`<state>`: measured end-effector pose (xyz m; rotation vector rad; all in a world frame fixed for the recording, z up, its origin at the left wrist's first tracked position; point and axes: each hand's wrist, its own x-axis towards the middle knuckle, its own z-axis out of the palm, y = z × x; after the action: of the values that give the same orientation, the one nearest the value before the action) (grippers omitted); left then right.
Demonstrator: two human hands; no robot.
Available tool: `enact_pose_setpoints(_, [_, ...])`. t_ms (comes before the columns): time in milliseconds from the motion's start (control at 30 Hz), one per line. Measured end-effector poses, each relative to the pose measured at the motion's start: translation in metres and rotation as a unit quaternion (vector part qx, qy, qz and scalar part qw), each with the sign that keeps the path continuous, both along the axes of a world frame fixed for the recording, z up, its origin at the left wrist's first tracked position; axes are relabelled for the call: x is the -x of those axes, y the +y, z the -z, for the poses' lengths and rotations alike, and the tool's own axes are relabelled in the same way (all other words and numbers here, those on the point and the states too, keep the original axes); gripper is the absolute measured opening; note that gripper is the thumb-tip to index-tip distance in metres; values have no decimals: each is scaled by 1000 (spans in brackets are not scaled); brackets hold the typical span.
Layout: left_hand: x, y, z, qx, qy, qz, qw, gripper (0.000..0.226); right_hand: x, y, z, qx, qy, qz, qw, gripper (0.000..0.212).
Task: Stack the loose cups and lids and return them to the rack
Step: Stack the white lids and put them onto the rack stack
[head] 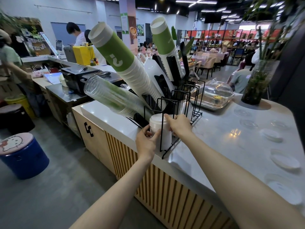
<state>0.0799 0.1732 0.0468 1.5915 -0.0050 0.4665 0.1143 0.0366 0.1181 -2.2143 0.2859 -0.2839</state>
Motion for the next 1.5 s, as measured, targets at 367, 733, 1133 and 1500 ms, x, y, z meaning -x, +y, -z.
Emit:
enact_pose_setpoints(367, [4,-1,-1,3,-3,2,1000,29,14,-4,6,-58,-143,-81,985,44])
enact_pose_setpoints(733, [0,1,2,-42,-7,9,999,36,23,-28,16,195,-183,-179,947,45])
enact_pose_setpoints(1133, [-4,5,2,-47,-2,3,999,51,25,-26,9,303,-168,-156,925,50])
enact_pose_setpoints(1500, [6,2,7,-54,-12,-9,998,55,26,-27,10,327,-141,-184,916,49])
